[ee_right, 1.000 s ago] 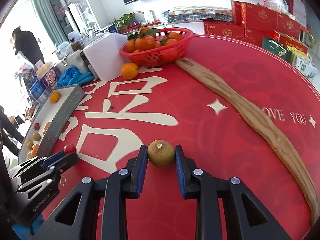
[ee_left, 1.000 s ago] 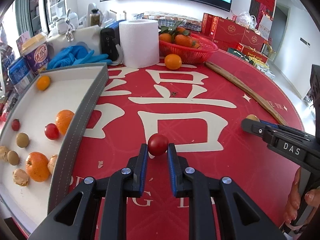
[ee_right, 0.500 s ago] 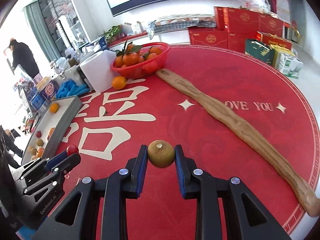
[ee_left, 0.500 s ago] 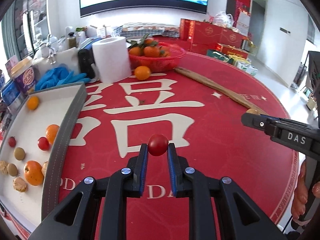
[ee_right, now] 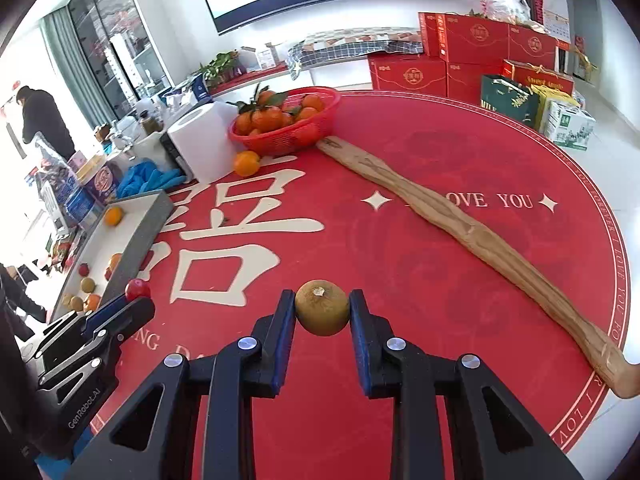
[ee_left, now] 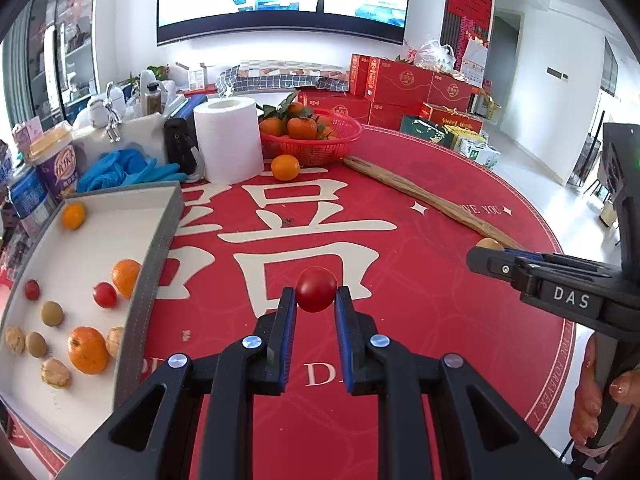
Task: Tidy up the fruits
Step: 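Carry the cherry tomato and kiwi over the white tray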
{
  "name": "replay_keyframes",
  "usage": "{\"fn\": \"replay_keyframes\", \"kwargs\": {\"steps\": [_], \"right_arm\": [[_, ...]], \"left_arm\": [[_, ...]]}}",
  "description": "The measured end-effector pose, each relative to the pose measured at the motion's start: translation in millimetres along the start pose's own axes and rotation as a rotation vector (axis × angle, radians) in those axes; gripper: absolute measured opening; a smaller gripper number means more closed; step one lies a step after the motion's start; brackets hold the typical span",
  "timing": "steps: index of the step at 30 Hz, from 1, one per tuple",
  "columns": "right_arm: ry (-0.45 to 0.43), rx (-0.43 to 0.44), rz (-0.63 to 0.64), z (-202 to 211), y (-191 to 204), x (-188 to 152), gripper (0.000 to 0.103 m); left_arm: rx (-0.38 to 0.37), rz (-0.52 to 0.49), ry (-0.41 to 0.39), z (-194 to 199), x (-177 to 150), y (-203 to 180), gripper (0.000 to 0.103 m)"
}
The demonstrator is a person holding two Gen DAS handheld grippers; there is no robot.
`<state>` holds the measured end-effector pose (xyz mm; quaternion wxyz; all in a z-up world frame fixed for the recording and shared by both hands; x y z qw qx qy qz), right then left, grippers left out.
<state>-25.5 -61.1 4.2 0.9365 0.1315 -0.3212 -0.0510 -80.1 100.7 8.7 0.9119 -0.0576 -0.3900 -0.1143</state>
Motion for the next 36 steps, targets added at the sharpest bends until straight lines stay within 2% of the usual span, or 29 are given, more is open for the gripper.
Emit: {"fn": "replay_keyframes", "kwargs": {"steps": [8,13,17,23,26,32,36], "right_arm": [[-0.032,0.031,0.004,16,15,13,0.028],[-0.017,0.032,0.035,12,27,16,0.028],[0.02,0.04,0.084,0,45,18,0.028],[0.068,0.128,0.191,-25,104,25,0.028],[0.086,0.175,0.262,-36,140,24,0.028],[0.14,0.281,0.395,-61,218,16,0.028],[0.167,0.319,0.444,-73,253,13,0.028]], "left_arm": [[0.03,-0.033,0.002,7,5,14,0.021],[0.069,0.014,-0.011,17,4,39,0.021],[0.141,0.061,-0.055,39,3,68,0.021],[0.288,0.18,-0.081,67,-8,133,0.021],[0.377,0.23,-0.06,74,-18,166,0.021],[0.454,0.312,0.011,71,-37,210,0.021],[0.463,0.34,0.057,61,-47,222,0.021]]}}
Point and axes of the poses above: each gripper's, at about its wrist camera, not at the fingertips, and z roughly against the way its jaws point, y to its left, x to its top, the point moved 4 cm from there along -z, roughly the way its jaws point, and after that the axes turned 5 degrees about -z, right-handed, at the moved point
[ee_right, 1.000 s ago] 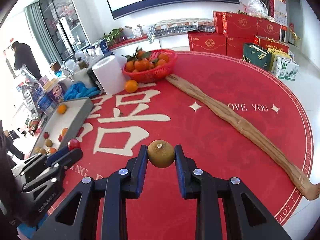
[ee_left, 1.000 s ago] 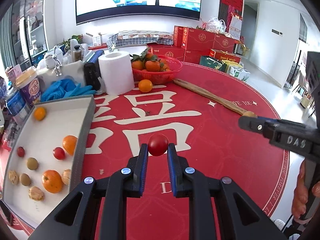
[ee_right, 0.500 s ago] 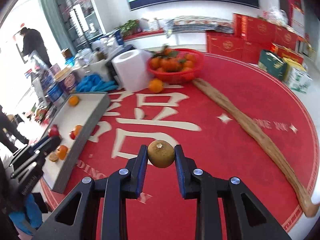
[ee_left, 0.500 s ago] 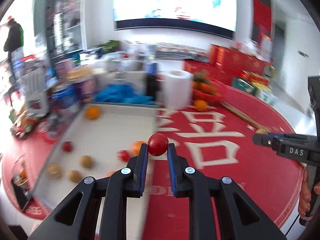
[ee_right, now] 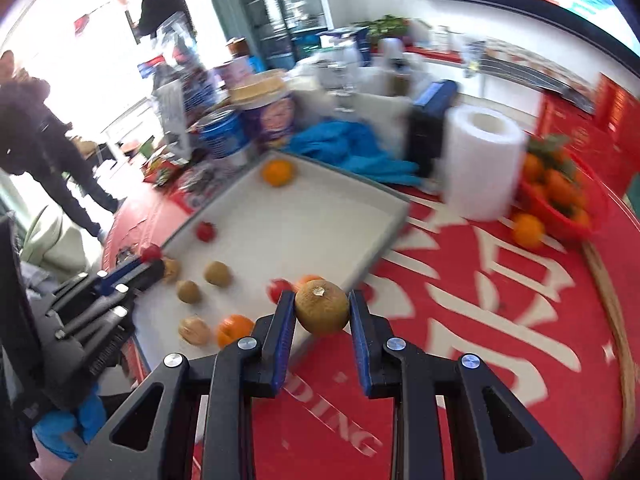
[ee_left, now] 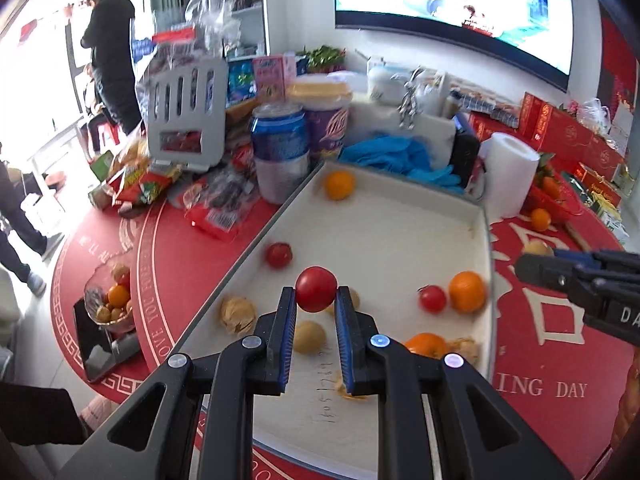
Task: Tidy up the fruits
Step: 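Carry the cherry tomato and kiwi over the white tray, then lower both fruits into the tray and open both grippers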
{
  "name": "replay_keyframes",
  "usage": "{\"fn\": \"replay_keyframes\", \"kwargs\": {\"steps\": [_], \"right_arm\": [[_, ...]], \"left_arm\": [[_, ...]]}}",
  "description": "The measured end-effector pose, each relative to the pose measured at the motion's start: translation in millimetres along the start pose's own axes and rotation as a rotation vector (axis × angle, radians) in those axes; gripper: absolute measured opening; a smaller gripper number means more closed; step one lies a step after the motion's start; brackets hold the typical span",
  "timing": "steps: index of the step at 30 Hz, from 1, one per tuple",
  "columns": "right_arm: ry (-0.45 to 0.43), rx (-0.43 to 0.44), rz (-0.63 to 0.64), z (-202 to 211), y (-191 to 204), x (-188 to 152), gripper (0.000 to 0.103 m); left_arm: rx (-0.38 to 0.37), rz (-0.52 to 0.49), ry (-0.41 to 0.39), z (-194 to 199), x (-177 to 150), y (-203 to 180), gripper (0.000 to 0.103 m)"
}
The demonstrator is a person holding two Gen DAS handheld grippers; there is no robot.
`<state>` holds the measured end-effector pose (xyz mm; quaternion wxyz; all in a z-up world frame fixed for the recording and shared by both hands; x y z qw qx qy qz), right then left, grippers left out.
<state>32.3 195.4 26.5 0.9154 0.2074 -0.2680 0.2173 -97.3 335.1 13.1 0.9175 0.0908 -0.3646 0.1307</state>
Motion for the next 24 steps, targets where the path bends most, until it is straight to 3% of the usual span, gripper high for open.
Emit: {"fn": "replay_keyframes", "kwargs": {"steps": [18,19,20,21,22,23,24], "right_arm": [[0.1,0.02,0.042,-41,16,10,0.028],[0.104,0.014,0.053,-42,17,11,0.028],[0.107,0.005,0.067,-44,19,12,0.028],[0.11,0.001,0.072,-45,20,13,0.029],[0.118,0.001,0.076,-46,21,14,0.031],[0.123,0.001,0.076,-47,21,14,0.053],[0.119,-0.001,0.074,-47,20,16,0.071]], "left_arm": [[-0.008,-0.006,0.088,-31,-5,-11,0.024],[-0.008,-0.006,0.093,-32,-5,-12,0.027],[-0.012,-0.006,0.094,-33,-5,-14,0.04],[-0.016,-0.004,0.092,-33,-5,-15,0.062],[-0.012,-0.001,0.087,-32,-6,-14,0.074],[0.0,0.005,0.067,-29,-5,-14,0.085],[0.006,0.006,0.057,-27,-5,-14,0.085]]}}
Point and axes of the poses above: each gripper's, at about its wrist camera, not at the fingertips, and z roughly against the way its jaws point, y to its left, x to its top, the point moved 4 cm from there along -z, roughly the way its jaws point, and after that the axes turned 5 degrees about -z, right-handed, at the moved point
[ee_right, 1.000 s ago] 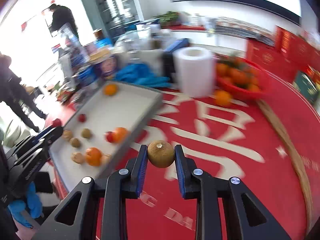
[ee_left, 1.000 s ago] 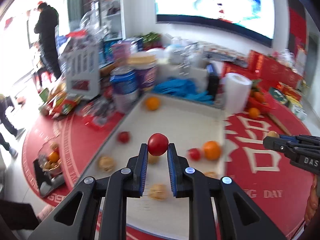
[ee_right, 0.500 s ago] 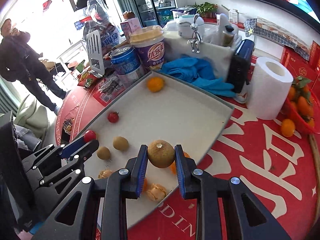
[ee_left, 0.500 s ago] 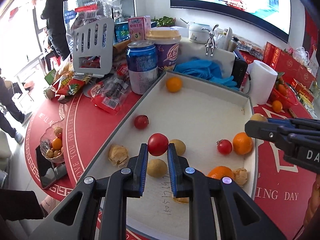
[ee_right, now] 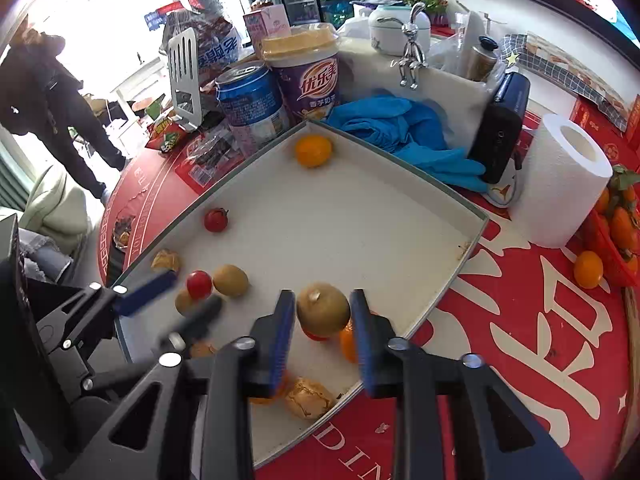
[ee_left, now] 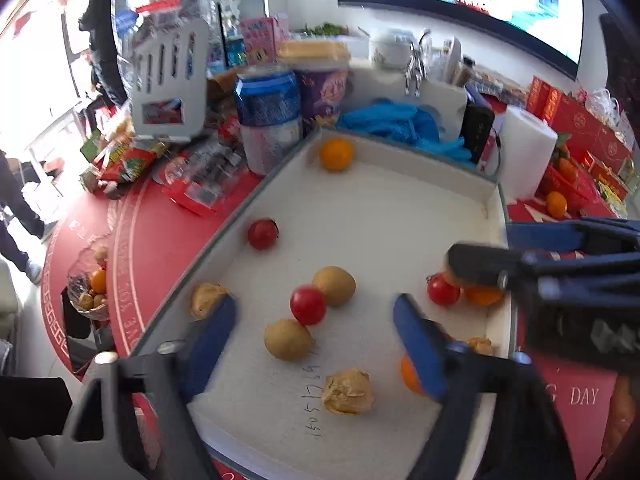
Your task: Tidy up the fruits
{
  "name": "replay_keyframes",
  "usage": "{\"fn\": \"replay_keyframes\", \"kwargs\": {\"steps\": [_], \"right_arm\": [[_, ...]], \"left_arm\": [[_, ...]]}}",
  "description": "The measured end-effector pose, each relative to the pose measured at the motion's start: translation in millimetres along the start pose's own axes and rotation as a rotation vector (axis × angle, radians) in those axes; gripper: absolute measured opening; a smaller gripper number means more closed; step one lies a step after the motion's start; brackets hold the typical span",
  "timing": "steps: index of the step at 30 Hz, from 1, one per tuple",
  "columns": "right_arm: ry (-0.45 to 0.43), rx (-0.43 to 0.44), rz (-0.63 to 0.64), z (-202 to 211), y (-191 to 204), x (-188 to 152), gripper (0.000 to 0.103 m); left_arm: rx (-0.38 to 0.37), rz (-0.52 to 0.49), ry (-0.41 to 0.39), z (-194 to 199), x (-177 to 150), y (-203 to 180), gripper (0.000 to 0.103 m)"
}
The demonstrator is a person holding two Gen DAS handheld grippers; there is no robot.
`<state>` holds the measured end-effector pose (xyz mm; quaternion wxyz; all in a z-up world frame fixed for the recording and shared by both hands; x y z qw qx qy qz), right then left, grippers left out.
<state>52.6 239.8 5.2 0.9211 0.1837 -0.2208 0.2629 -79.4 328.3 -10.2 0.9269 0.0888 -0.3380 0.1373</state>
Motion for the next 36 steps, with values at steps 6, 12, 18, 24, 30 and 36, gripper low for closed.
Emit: {"fn": "replay_keyframes", "kwargs": {"steps": [6,12,18,24,30,36], "right_arm": [[-0.04,-0.04,0.02,19,-3,5,0.099],[0.004,-0.081,0.028,28,-11,-2,0.102],[0.067,-0.06,-0.006,34,-20,-9,0.102],[0.125,-0.071,-0.017,31,-27,-22,0.102],[0.15,-0.067,-0.035,28,-36,-33,0.102],[0.15,-0.068,-0.05,30,-45,-35,0.102]], "left_arm": [[0.011,0.006,0.038,3,1,2,0.103],[-0.016,0.027,0.057,12,2,-2,0.103],[0.005,-0.003,0.194,7,-6,-13,0.103],[0.033,-0.035,0.218,10,-14,-23,0.103],[0.033,-0.06,0.196,17,-12,-35,0.103],[0.027,-0.056,0.194,17,-10,-39,0.103]]}}
Point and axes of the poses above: each gripper's, at about its wrist camera, not at the fingertips, and z roughly against the way its jaws point, y to its left, x to its top, the point moved 4 cm from there along -z, roughly the way its jaws point, and after that the axes turned 5 degrees about -z, right-handed, at the moved point
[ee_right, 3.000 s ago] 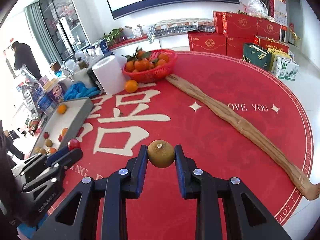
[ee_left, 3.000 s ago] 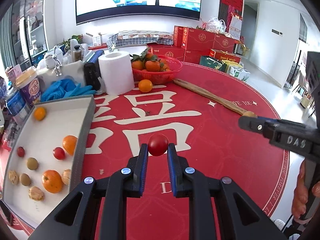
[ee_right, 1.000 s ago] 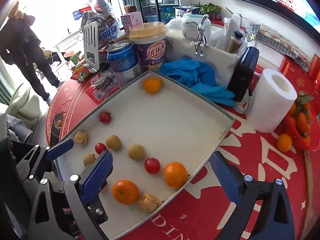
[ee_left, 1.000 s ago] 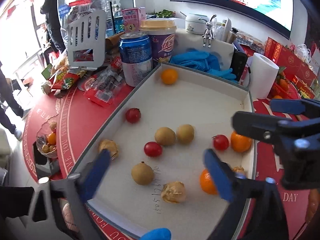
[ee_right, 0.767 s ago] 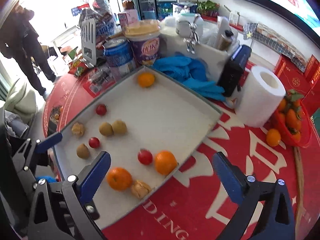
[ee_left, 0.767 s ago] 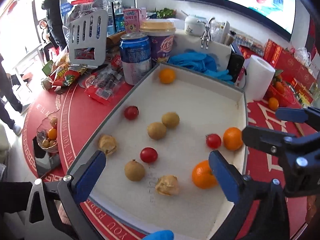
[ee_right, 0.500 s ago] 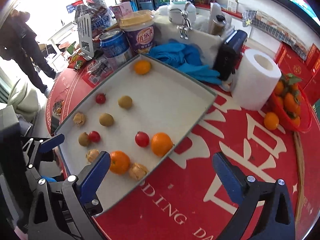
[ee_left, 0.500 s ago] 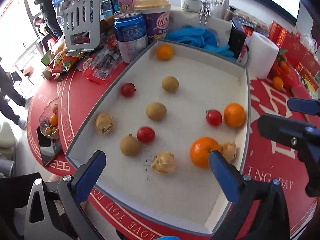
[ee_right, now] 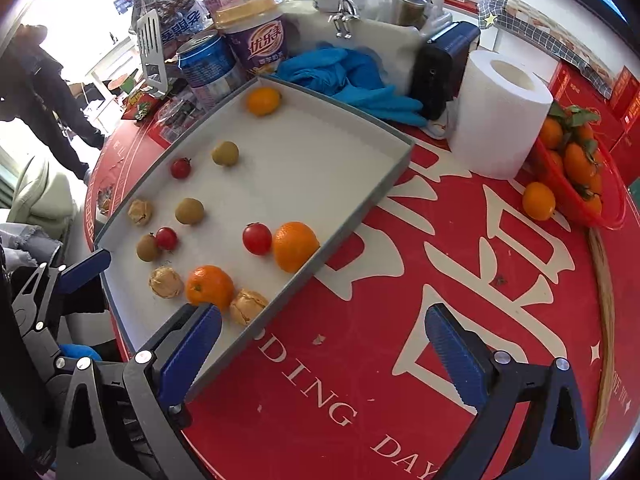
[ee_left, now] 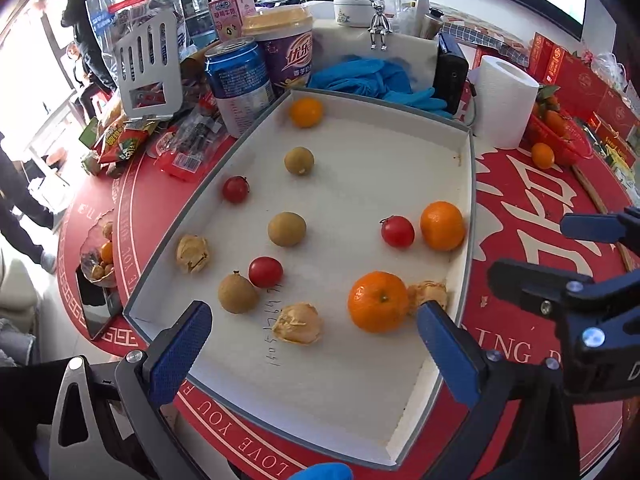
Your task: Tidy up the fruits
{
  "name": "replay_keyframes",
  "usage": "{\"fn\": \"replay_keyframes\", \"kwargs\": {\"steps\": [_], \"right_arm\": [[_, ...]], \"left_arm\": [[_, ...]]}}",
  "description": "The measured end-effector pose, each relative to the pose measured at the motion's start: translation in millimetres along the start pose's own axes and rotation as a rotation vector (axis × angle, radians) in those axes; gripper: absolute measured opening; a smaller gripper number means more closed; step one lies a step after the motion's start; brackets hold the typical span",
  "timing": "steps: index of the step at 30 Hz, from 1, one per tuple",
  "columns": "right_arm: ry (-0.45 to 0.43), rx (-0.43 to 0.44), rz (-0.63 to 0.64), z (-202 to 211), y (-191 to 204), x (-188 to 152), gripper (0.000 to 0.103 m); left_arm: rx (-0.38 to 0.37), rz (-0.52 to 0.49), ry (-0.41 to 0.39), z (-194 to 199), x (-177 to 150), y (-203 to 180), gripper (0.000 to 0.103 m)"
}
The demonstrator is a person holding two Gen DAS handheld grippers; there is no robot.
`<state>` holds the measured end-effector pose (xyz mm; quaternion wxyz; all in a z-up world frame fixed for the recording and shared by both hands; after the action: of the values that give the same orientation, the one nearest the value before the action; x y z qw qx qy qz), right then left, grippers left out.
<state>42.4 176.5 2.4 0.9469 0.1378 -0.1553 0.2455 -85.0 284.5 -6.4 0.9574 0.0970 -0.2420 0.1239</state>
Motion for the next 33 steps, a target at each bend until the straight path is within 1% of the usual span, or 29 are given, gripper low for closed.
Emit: {"fn": "replay_keyframes", "kwargs": {"steps": [20,33], "right_arm": [[0.014,-0.008,0.029,-6.0,5.3,-5.3,0.102],[0.013,0.015,0.031,-7.9,4.9,-9.4,0.102]], "left_arm": [[-0.019,0.014,0.016,-2.7,-1.5,0.7,0.103],[-0.004,0.019,0.027,-2.4,-4.6,-1.9,0.103]]}}
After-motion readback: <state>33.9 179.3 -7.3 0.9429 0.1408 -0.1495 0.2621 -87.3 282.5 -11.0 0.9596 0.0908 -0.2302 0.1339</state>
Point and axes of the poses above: each gripper's, at about its wrist camera, not at the fingertips, and z roughly against the way its jaws point, y to its left, x to its top, the point moved 4 cm from there along -z, roughly the way its jaws point, and after that the axes turned 5 degrees about -z, right-handed, at the moved point
